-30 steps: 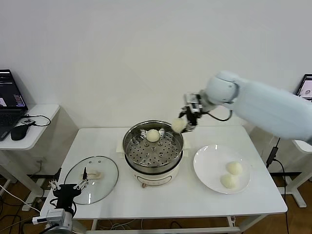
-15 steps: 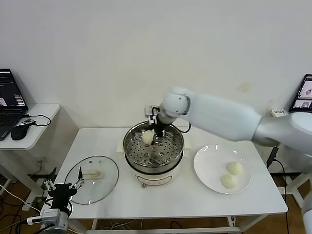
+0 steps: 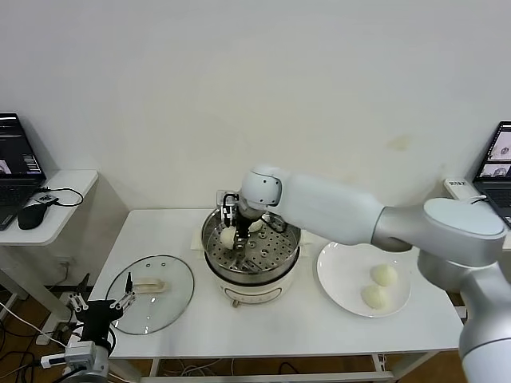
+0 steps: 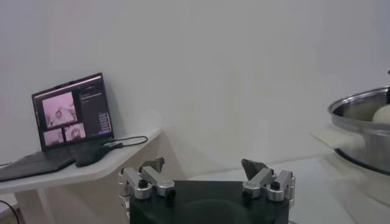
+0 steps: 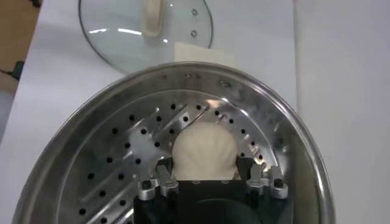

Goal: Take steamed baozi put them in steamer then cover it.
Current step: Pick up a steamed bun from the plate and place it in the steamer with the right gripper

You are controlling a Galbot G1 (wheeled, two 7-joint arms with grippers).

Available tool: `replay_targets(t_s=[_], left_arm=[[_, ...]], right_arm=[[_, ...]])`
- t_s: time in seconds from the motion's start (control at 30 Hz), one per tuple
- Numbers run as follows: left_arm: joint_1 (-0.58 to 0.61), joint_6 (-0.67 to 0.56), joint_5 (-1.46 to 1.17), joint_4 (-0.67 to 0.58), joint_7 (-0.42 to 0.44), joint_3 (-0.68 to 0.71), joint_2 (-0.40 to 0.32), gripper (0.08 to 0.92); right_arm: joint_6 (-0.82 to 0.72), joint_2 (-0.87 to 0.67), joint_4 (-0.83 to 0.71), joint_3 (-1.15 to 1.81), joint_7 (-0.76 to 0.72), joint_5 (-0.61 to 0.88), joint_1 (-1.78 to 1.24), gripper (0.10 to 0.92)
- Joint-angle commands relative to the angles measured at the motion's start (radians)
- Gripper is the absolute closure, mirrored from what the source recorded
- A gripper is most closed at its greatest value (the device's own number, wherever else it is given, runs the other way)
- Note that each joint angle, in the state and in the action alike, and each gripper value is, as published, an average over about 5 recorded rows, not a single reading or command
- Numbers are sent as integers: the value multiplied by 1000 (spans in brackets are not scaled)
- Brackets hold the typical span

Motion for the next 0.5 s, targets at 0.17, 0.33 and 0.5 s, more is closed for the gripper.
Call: replay_targets(t_s=[0.17, 0.33, 0.5], left_arm=[[-2, -1, -1, 2, 2, 1, 0, 177], [-1, -1, -1, -1, 3, 3, -2, 177], [1, 0, -1, -5, 3, 1, -3, 177]], right_arm=[[-9, 38, -52, 8, 24, -4, -25, 360], [19, -21, 15, 6, -48, -13, 21, 253], [106, -160, 141, -10, -172, -20, 137, 205]])
